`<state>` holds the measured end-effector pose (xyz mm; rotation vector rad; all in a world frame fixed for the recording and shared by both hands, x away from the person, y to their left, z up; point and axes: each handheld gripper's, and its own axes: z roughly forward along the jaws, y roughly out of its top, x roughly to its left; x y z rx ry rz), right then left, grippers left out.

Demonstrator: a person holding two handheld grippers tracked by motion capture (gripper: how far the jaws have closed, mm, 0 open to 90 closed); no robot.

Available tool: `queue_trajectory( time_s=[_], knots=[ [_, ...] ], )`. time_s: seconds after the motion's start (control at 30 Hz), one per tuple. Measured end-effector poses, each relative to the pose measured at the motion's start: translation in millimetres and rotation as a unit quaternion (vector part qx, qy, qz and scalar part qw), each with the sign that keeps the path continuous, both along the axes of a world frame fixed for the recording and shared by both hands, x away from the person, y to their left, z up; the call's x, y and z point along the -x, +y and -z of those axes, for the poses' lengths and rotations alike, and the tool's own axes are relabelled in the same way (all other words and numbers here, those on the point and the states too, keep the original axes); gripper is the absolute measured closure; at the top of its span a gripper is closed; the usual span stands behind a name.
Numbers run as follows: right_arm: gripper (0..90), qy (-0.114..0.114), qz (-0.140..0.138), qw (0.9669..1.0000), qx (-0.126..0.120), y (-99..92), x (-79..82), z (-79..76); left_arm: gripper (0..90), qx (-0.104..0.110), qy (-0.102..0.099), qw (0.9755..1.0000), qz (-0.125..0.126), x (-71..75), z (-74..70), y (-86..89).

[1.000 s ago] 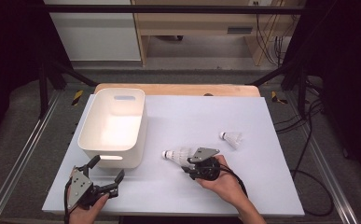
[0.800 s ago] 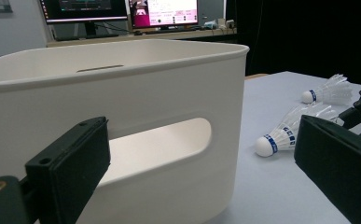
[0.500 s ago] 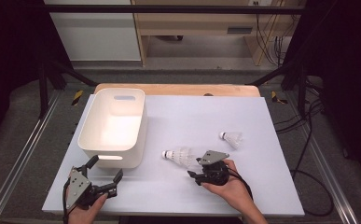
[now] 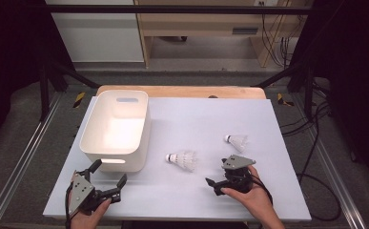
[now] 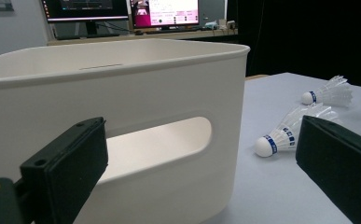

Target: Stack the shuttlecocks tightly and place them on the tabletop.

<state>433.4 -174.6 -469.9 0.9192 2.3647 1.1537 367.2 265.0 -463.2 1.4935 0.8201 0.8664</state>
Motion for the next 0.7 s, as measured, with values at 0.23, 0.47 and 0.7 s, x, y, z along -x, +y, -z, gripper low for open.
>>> queue_trajectory(
  time_s=[0.23,0.47,0.7],
  knots=[
    [8.3,-0.007,0.039,0.9991,-0.018,-26.8,-1.6,-5.2,2.3,0.001,-0.001,1.0000,0.000,0.3,-0.6,1.1],
    [7.3,-0.005,0.066,0.9970,-0.041,-54.6,-1.7,-8.2,2.3,0.002,0.000,1.0000,0.003,-0.6,-0.2,-0.7],
    [7.2,-0.006,0.093,0.9944,-0.051,-70.0,-3.2,-8.9,2.3,0.003,0.000,1.0000,0.002,0.3,-0.3,0.3]
  ],
)
